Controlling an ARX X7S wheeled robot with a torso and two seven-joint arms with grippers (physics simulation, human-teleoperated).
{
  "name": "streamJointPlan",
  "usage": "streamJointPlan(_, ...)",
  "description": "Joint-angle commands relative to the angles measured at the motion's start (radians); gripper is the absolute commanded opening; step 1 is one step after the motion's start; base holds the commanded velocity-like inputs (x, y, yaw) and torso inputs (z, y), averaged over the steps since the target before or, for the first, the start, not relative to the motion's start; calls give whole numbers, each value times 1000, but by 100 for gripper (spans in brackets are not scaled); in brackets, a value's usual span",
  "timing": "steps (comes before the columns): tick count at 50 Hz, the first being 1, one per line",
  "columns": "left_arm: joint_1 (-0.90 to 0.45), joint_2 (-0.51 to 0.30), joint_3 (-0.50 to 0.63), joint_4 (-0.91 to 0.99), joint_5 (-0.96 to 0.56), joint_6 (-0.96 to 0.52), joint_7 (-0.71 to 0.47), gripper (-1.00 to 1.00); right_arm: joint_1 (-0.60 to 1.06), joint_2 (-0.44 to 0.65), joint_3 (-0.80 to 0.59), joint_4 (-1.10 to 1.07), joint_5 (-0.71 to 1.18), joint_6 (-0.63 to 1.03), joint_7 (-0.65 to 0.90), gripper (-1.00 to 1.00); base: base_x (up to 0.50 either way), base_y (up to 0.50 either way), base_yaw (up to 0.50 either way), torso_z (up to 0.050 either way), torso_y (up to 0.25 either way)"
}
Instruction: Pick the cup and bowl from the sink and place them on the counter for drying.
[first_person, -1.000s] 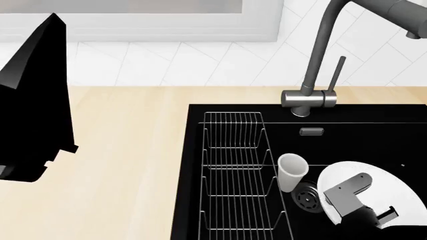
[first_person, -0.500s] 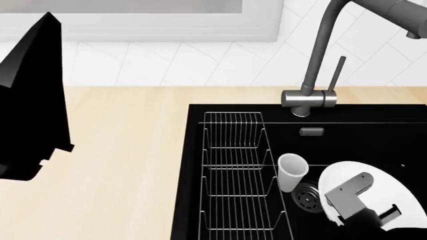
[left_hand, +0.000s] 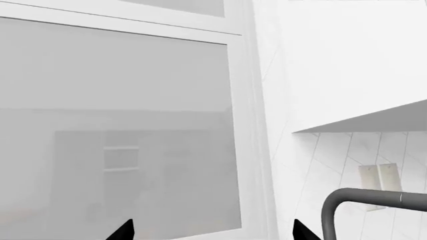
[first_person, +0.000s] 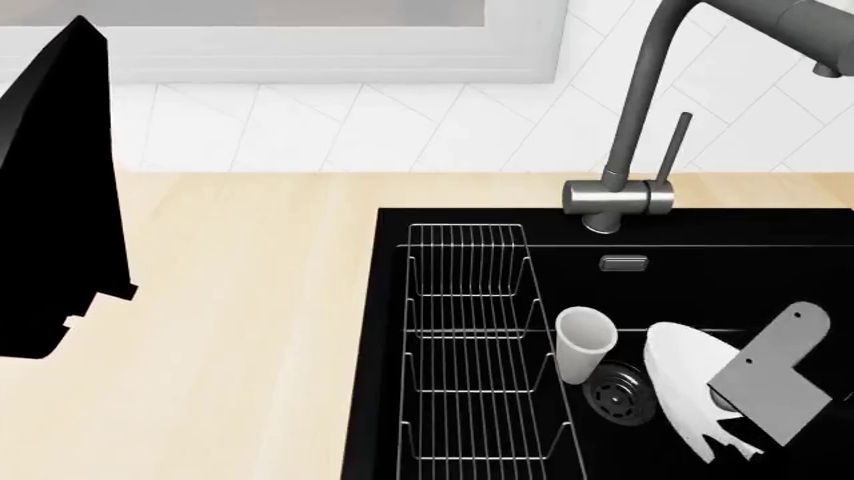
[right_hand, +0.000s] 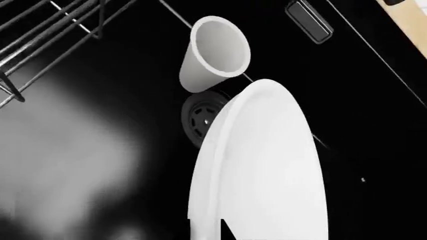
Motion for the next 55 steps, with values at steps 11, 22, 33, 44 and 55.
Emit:
streamJointPlan(11,-7,1,-22,1,-20,-12,-1,100,669,119,-64,-108,459,298,14,-100,0,0,0,0,0)
streamJointPlan(22,-11,2,-33,2,-28,-20,0,100,1398,116,-639,-95,624,299,44,-100,0,0,0,0,0)
streamJointPlan(33,-9,2,-39,5,-30,-23,-2,100,1627,41,-720,-77,784,297,111,-100,0,0,0,0,0)
streamJointPlan(44,-15,-5,-53,-1,-45,-23,1,100,1635,-133,-616,5,1040,299,344,-100,0,0,0,0,0)
streamJointPlan(55,-22,-8,-70,-14,-59,-23,-4,100,1636,-359,-556,111,1214,299,534,-100,0,0,0,0,0)
